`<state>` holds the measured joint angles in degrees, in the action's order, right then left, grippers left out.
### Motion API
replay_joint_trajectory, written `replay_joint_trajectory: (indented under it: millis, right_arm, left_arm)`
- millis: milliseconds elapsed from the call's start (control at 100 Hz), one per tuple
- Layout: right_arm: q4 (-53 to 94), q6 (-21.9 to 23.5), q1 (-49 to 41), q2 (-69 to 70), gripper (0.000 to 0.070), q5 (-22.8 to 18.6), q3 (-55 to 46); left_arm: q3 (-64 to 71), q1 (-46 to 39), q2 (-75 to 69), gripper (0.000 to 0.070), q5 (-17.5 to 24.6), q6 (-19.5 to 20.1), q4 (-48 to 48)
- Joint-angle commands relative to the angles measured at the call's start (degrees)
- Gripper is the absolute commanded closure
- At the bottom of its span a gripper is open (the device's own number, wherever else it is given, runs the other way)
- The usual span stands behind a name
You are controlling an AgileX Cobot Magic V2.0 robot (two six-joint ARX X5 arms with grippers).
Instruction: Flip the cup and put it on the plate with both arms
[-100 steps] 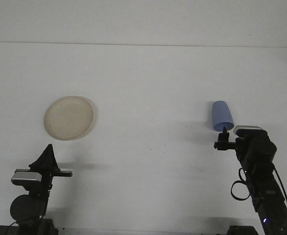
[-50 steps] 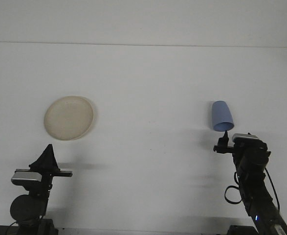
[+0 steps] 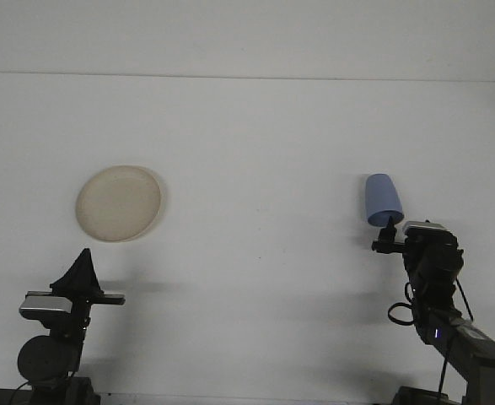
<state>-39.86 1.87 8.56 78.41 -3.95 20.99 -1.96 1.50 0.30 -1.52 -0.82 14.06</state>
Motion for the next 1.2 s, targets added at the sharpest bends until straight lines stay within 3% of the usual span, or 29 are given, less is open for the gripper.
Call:
replay_joint_trajectory:
  millis: [0, 260, 850, 930, 1100, 1190]
  right_arm:
    - [-2.91, -0.44, 0.48, 2.23, 0.0147, -1.05, 0.11]
    - [-5.31, -1.29, 2.34, 8.55, 0.015, -5.18, 3.08]
    - [-5.57, -2.34, 2.78, 20.46, 0.016, -10.16, 13.22]
    - [-5.66, -2.36, 2.78, 21.05, 0.0247, -10.25, 13.53]
    - [-6.38, -2.36, 2.71, 21.05, 0.0598, -12.79, 13.53]
    - [-6.43, -2.34, 2.71, 21.05, 0.068, -12.81, 13.53]
  left_arm:
    - [1.16, -0.09, -0.11, 0.0689, 0.04, -0.04, 0.61]
    - [1.16, -0.09, -0.11, 0.0689, 0.04, -0.04, 0.61]
    - [1.16, -0.09, -0.11, 0.0689, 0.04, -0.04, 0.61]
    - [1.16, -0.09, -0.11, 0.0689, 0.04, -0.04, 0.61]
    - [1.16, -0.09, -0.11, 0.0689, 0.04, -0.04, 0.63]
    - [1.16, -0.09, -0.11, 0.0689, 0.04, -0.04, 0.61]
